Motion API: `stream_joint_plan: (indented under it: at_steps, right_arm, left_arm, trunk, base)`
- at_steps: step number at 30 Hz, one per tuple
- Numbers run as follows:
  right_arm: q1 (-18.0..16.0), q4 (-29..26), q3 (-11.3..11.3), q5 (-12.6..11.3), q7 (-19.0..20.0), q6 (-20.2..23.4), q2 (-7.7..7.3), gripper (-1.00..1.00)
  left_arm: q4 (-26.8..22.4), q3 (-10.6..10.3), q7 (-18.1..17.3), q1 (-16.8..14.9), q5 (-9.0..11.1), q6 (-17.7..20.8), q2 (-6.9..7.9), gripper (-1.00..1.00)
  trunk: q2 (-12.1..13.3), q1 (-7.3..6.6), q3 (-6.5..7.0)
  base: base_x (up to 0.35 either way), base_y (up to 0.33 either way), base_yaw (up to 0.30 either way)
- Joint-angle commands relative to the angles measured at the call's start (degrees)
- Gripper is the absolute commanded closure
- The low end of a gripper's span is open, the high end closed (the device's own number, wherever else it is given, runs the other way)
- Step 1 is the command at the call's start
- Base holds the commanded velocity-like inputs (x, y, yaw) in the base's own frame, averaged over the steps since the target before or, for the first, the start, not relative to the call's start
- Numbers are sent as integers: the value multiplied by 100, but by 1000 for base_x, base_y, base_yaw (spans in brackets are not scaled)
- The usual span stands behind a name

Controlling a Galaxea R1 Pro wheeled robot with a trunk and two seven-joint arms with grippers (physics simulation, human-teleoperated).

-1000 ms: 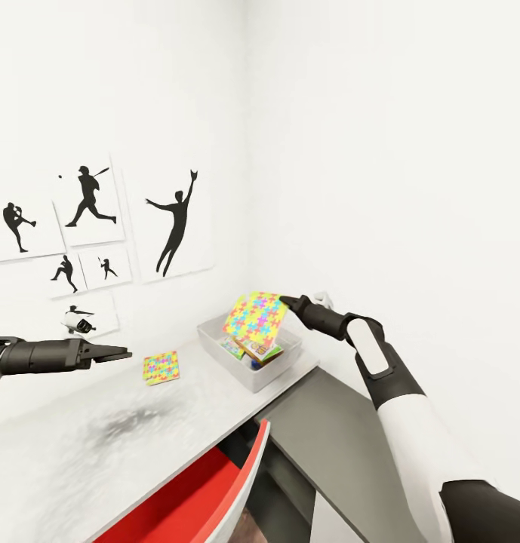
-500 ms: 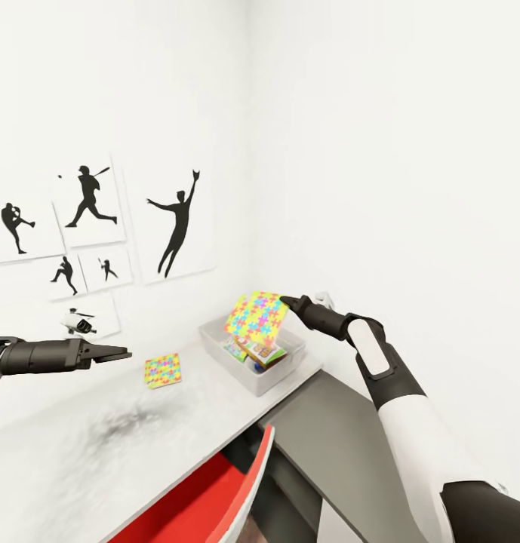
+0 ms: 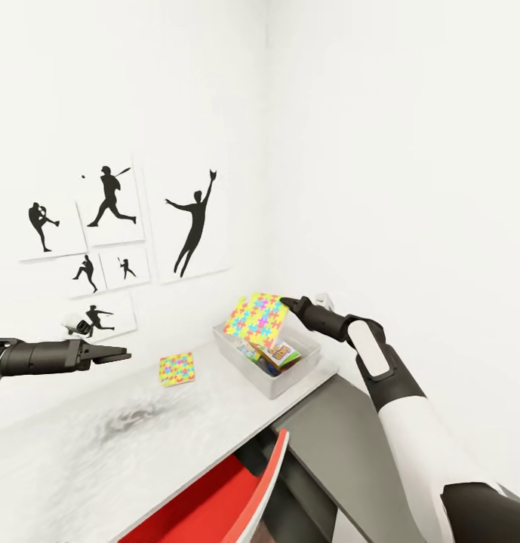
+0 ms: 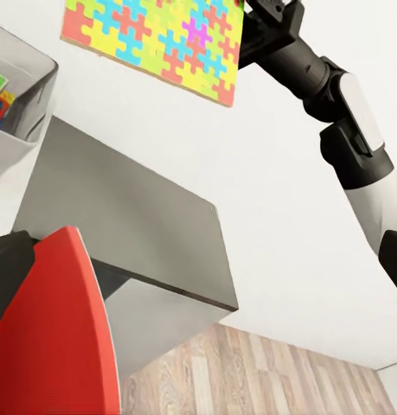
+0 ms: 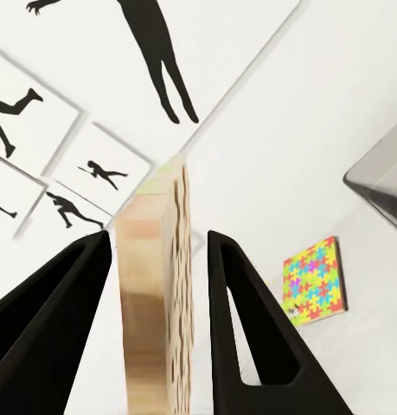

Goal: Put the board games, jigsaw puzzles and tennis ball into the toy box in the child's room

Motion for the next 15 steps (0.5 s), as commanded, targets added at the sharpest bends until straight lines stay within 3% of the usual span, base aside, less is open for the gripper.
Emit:
stream_joint_plan:
  at_steps: [1, 15]
  right_arm:
    - [1, 2, -6, 14, 20, 24, 2, 100]
    - [5, -9, -6, 20, 20, 19, 3, 100]
  left_arm:
    - [3, -11, -23, -3, 2, 61, 4, -100]
    - [3, -11, -23, -3, 1, 59, 3, -100]
  trunk:
    - [-5, 2, -3]
    - [-5, 2, -3]
  base:
    - [0, 0, 57]
    - [31, 5, 4]
